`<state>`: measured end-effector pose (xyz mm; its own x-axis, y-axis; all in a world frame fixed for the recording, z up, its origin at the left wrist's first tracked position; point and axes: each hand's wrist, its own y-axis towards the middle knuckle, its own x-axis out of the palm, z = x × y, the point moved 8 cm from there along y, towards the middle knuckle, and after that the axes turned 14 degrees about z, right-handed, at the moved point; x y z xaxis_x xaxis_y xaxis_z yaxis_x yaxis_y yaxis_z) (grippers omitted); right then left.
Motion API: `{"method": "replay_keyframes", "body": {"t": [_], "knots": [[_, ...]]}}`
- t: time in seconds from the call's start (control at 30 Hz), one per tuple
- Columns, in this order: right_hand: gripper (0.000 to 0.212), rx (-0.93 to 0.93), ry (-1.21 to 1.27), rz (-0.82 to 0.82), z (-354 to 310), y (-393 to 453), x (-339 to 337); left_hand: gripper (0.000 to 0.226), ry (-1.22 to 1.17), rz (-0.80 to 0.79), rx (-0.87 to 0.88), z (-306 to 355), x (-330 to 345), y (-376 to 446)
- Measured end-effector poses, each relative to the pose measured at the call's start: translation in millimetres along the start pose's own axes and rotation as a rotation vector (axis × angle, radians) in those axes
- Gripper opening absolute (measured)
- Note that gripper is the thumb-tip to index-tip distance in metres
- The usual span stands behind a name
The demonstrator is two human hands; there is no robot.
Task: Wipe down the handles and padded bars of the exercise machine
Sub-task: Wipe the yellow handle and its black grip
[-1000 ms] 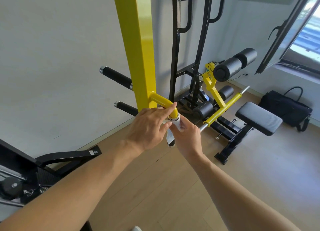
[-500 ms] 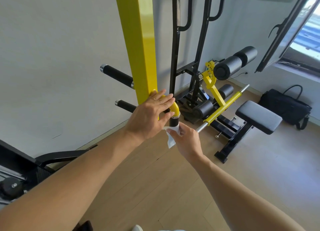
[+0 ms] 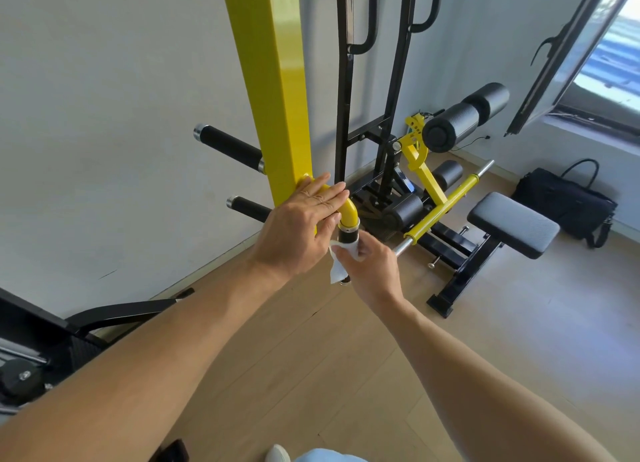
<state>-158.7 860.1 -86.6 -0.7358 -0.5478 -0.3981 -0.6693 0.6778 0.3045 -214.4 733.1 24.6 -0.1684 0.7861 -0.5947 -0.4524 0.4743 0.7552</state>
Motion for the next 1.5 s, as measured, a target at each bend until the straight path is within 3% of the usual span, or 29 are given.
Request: {"method": "replay_keyframes", "body": {"t": [0.13, 0.33, 0.43, 0.53, 0.7, 0.9, 1.1, 1.2, 1.3, 1.43, 1.5], "knots": [[0.024, -0.018, 0.121, 0.024, -21.5, 10.5, -9.2, 0.041, -0.019, -0.013, -0.012, -1.5, -0.6, -0.1], [0.019, 0.095, -0.134, -0.07, 20.0, -2.0, 7.7, 0.045, -0.019, -0.036, -0.031, -0.6, -1.9, 1.5], [0.008, 0.053, 0.033, 0.002, -0.8, 6.1, 0.0, 0.045, -0.017, -0.037, -0.025, -1.3, -2.2, 1.5], [0.015, -0.017, 0.182, 0.072, -25.5, 15.3, -7.3, 0.046, -0.022, -0.039, -0.025, -0.6, -3.2, -0.8], [0.01, 0.074, 0.116, 0.104, -7.9, 9.0, 5.8, 0.048, -0.027, -0.053, -0.043, -0.8, -3.9, -1.5], [0.013, 0.168, -0.037, -0.027, 27.4, -9.8, 18.2, 0.048, -0.035, -0.091, -0.065, -2.5, -3.2, -0.4], [0.012, 0.058, 0.211, 0.14, -26.4, 6.5, -4.7, 0.05, -0.03, -0.071, -0.054, -1.5, -3.2, -2.9], [0.007, 0.08, 0.119, -0.003, -9.9, -3.0, 7.1, 0.051, -0.044, -0.061, -0.048, -1.7, -3.1, -5.1], [0.022, 0.062, 0.033, -0.098, 7.0, -15.2, 12.0, 0.053, -0.043, -0.052, -0.049, -3.4, -3.0, -5.4], [0.018, 0.122, 0.061, 0.067, 15.8, -17.3, -9.5, 0.053, -0.052, -0.055, -0.052, -3.4, -1.8, -3.7], [0.019, 0.332, 0.135, 0.228, 32.7, -14.5, -25.9, 0.053, -0.053, -0.055, -0.058, -3.0, -1.4, -2.6]]}}
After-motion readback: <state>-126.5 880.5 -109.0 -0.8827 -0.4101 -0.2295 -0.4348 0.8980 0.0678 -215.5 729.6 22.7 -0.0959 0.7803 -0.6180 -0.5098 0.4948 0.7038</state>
